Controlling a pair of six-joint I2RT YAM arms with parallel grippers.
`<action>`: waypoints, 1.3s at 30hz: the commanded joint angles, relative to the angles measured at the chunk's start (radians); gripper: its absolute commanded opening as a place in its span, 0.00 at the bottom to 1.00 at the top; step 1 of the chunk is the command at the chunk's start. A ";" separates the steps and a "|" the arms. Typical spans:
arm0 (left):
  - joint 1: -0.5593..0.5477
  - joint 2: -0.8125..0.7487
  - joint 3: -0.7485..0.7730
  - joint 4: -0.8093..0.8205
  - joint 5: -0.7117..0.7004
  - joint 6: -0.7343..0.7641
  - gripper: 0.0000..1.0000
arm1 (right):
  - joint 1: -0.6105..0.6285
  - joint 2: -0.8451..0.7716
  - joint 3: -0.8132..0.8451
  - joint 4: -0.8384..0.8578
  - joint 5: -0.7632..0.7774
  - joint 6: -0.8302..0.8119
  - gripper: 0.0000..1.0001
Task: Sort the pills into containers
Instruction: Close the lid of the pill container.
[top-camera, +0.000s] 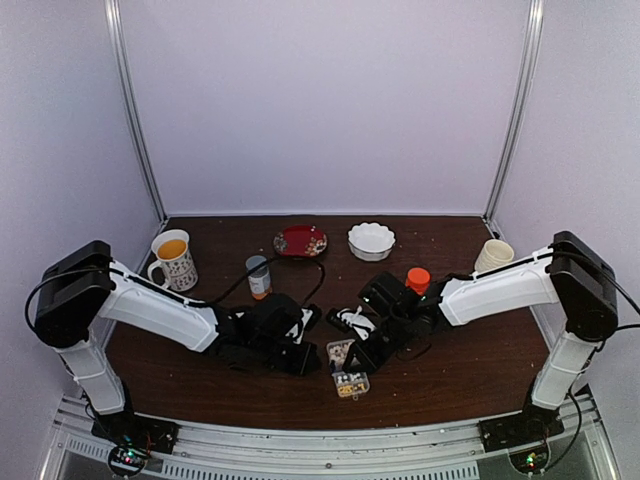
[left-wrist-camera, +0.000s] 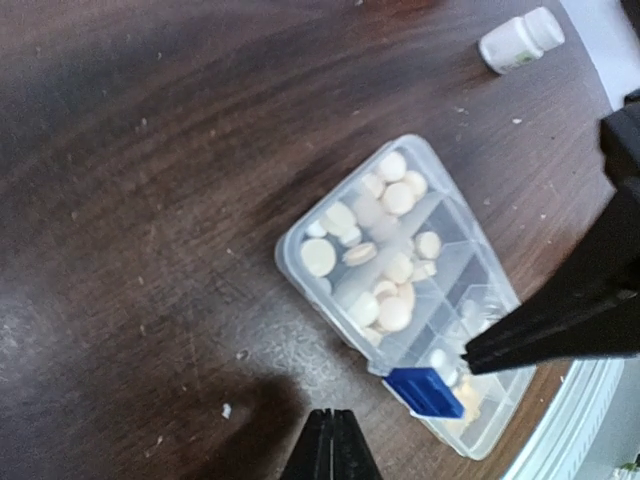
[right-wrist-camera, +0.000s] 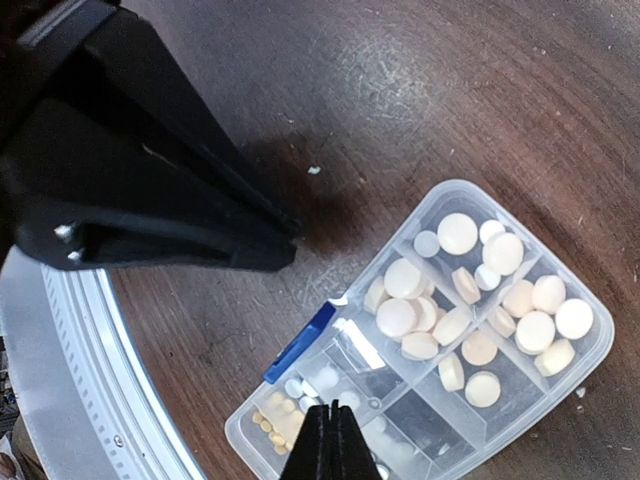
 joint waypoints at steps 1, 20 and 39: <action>-0.004 -0.069 -0.024 0.083 -0.013 0.005 0.18 | 0.006 0.027 0.003 -0.043 0.051 0.004 0.00; -0.006 0.080 0.161 -0.122 -0.010 0.039 0.54 | 0.008 0.023 0.008 -0.060 0.062 0.000 0.00; -0.028 -0.026 0.047 -0.172 -0.049 0.027 0.28 | 0.008 0.035 0.020 -0.067 0.071 0.000 0.00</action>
